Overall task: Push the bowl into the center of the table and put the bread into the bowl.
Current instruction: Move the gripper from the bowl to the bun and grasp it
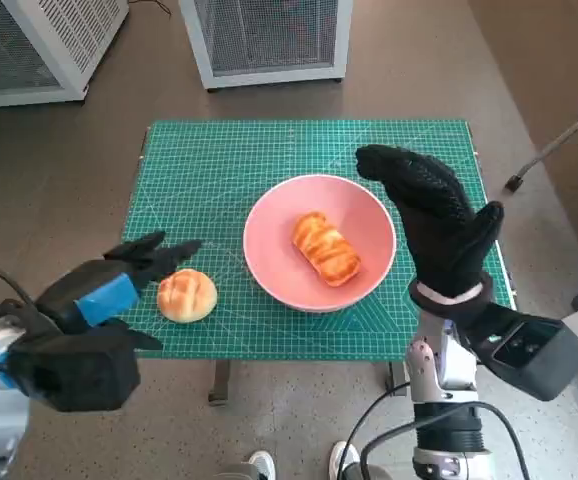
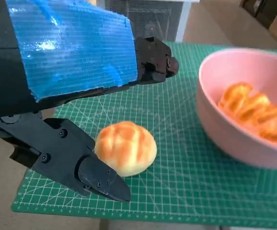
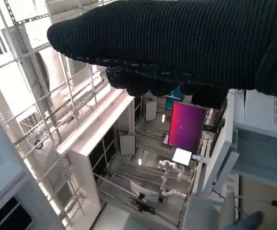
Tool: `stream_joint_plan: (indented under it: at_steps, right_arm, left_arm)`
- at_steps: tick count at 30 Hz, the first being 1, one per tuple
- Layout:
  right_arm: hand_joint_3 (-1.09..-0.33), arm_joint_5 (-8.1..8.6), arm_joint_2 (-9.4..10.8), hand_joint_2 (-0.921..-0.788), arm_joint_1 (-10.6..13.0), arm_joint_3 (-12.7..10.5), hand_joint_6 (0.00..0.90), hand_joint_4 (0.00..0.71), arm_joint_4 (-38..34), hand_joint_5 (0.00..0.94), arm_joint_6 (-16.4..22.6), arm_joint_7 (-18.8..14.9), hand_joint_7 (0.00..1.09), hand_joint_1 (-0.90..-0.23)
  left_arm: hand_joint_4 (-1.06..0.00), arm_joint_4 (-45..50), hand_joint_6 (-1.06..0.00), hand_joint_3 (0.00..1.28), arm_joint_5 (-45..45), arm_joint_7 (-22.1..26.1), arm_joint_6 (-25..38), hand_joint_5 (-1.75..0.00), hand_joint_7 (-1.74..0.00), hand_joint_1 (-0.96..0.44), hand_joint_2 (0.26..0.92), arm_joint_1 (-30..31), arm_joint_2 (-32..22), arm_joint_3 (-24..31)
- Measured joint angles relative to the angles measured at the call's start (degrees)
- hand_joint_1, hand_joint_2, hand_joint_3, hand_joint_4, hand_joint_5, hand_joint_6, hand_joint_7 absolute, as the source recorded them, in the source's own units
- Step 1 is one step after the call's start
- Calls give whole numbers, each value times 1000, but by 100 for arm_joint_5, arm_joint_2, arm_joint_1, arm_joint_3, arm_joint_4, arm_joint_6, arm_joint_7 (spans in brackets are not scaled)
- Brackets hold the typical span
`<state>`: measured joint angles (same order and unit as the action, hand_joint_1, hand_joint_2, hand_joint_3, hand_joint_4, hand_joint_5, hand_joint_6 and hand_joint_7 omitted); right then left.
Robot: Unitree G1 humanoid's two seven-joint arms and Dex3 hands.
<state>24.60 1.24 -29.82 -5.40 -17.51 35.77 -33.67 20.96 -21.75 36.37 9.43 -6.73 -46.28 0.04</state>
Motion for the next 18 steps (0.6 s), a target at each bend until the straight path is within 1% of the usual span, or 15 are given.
stream_joint_plan:
  at_steps: [5, 9, 18]
  right_arm:
    - [-609, 8, -2, -859, 6, -1, 7, 340, 40, 1, -19, -1, 795, -430]
    - [-595, 3, 0, -868, 32, 3, 1, 338, 66, 0, -19, -1, 805, -435]
    - [-586, -8, -4, -874, 72, -1, -1, 337, 76, 0, -14, 0, 813, -433]
  left_arm:
    - [-13, -280, -131, 3, -349, -304, -200, -5, -8, -188, 702, -46, 86, -279]
    - [-25, -591, -137, 7, -713, -554, -275, -7, -8, -211, 713, -128, 202, -546]
    - [-42, -1251, -158, 8, -1440, -1050, -412, -6, -12, -249, 729, -383, 473, -1083]
